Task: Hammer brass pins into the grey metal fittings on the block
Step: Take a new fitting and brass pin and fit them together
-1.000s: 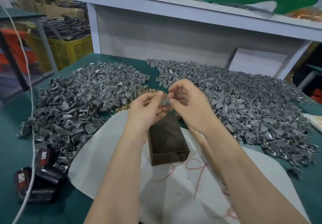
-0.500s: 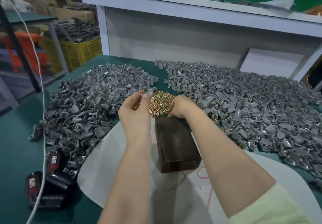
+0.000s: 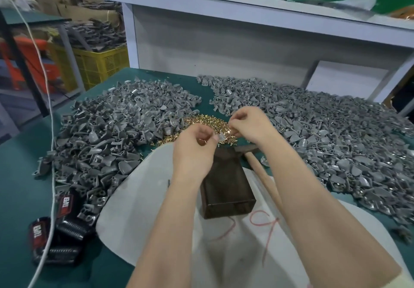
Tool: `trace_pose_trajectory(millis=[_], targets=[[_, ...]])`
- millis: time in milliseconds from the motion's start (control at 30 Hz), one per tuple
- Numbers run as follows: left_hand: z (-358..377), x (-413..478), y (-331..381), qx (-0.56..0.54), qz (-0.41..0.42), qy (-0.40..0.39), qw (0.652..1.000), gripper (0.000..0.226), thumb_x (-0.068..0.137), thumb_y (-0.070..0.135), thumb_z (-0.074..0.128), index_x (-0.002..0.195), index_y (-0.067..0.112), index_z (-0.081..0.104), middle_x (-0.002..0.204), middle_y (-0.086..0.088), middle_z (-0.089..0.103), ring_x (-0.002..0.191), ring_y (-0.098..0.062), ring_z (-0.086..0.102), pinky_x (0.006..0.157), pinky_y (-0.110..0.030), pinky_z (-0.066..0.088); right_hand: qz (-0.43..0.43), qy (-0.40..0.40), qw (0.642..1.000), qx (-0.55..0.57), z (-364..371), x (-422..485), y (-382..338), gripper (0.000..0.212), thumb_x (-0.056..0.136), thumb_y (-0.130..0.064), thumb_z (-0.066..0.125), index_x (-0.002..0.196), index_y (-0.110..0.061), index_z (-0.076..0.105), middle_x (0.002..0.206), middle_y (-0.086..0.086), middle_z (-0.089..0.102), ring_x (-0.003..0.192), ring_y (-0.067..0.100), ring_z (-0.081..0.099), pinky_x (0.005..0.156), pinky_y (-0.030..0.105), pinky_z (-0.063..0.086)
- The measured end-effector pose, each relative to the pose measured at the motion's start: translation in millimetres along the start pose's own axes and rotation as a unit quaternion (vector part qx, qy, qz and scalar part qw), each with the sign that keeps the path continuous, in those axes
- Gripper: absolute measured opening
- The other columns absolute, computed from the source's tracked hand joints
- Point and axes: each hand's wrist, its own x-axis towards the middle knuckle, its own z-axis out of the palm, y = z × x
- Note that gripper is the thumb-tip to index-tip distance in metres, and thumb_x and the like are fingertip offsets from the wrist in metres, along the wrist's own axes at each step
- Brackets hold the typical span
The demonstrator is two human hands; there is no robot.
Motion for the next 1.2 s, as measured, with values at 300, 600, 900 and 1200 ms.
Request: trace_pose_trajectory(millis=[300,600,900,1200], targets=[[8.5,-8.7,1.9,0.285,0.011,-0.054,0.957,0.009,0.089,0.029,0.062,0.083,0.033,0.057,0.101,0.011,0.065,0.106,-0.019,0.056,0.08,-0.032,0.029,-0.016,-0.008,0.997,0.07,-15.4,-46.9,8.4,0.006,0.09,-0.011,0.061,0.09,-0.011,0.067,0.076,-0.001,0.067,0.065,0.006,0.061,0.069,0.022,0.057],[8.7,-7.0,-0.4,0.3,-0.003,-0.055,0.952,0.008,0.088,0.03,0.062,0.082,0.035,0.058,0.107,0.007,0.064,0.111,-0.023,0.053,0.081,-0.034,0.027,-0.017,-0.004,1.0,0.002,17.6,-16.1,-11.8,0.005,0.083,-0.019,0.071,0.083,-0.019,0.066,0.091,0.001,0.069,0.084,0.015,0.063,0.083,0.033,0.053],[9.2,-5.6,-1.6,0.287,-0.005,-0.058,0.956,0.01,0.088,0.032,0.063,0.082,0.036,0.056,0.109,0.007,0.063,0.113,-0.023,0.051,0.084,-0.035,0.027,0.016,-0.013,0.997,0.079,9.7,-11.2,-6.7,0.016,0.092,-0.004,0.056,0.101,-0.005,0.069,0.074,0.002,0.066,0.067,0.01,0.064,0.08,0.031,0.056],[8.2,-8.3,0.4,0.283,-0.001,-0.068,0.957,0.011,0.089,0.03,0.062,0.081,0.035,0.055,0.109,0.006,0.063,0.113,-0.024,0.051,0.087,-0.036,0.03,0.018,-0.007,0.995,0.097,13.2,-11.2,-7.7,0.014,0.091,-0.002,0.054,0.089,-0.012,0.063,0.073,0.001,0.064,0.067,0.011,0.061,0.078,0.03,0.056]])
